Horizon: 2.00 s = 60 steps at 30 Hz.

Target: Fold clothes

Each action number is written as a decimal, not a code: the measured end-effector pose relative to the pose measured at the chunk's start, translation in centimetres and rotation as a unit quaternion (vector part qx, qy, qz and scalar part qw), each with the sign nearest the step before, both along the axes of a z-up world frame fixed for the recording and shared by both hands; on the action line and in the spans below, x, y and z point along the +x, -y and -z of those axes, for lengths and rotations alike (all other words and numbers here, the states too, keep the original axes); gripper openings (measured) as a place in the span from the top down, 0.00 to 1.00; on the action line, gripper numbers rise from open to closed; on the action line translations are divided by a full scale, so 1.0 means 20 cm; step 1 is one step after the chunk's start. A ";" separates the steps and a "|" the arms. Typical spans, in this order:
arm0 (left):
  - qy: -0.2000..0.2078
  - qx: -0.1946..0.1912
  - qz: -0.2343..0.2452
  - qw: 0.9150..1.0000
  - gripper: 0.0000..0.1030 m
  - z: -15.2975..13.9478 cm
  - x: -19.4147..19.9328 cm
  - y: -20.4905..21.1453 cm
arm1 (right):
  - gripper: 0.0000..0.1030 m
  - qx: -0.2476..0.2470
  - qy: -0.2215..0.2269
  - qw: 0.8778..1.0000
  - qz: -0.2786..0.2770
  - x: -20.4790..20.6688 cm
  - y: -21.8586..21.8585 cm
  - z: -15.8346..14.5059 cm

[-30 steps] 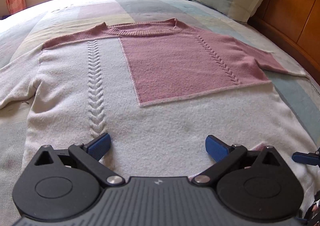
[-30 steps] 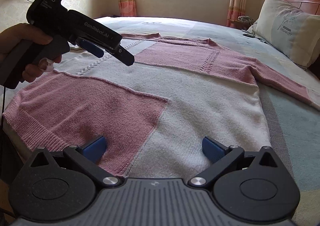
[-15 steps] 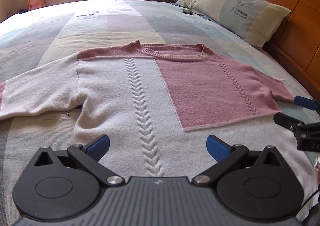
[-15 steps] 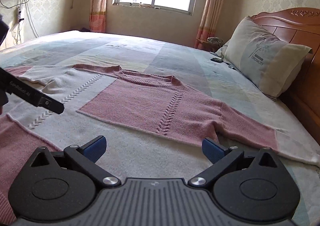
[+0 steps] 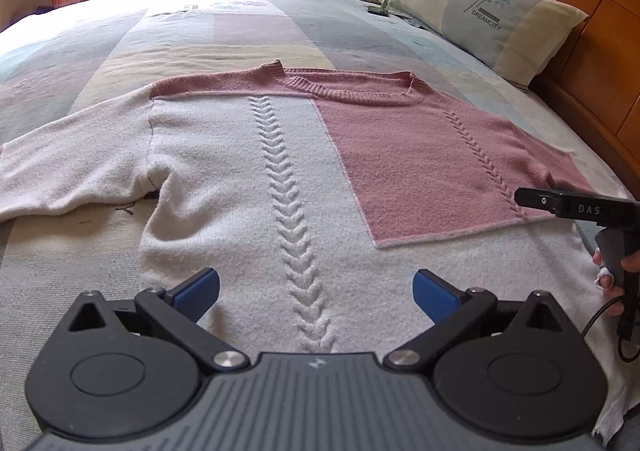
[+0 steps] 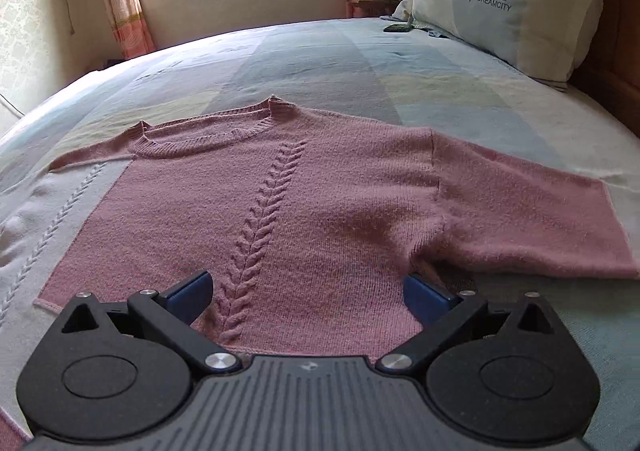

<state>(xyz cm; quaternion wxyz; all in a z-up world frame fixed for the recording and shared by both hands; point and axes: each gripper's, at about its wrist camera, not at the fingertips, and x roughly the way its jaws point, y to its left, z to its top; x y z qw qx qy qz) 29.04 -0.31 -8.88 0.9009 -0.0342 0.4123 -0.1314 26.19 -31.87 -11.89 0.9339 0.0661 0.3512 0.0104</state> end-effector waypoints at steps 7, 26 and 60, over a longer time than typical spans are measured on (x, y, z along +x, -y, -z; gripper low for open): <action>0.002 0.015 0.015 1.000 0.01 0.02 -0.02 0.06 | 0.00 0.041 0.037 0.998 -0.004 -0.05 -0.04 -0.10; 0.061 0.094 0.041 0.993 0.01 -0.06 -0.11 0.13 | 0.00 -0.065 0.010 0.998 -0.019 -0.57 -0.29 -0.08; 0.069 0.046 0.039 0.996 0.01 -0.19 -0.15 0.01 | 0.00 -0.083 -0.035 0.995 -0.047 -1.02 -0.77 -0.02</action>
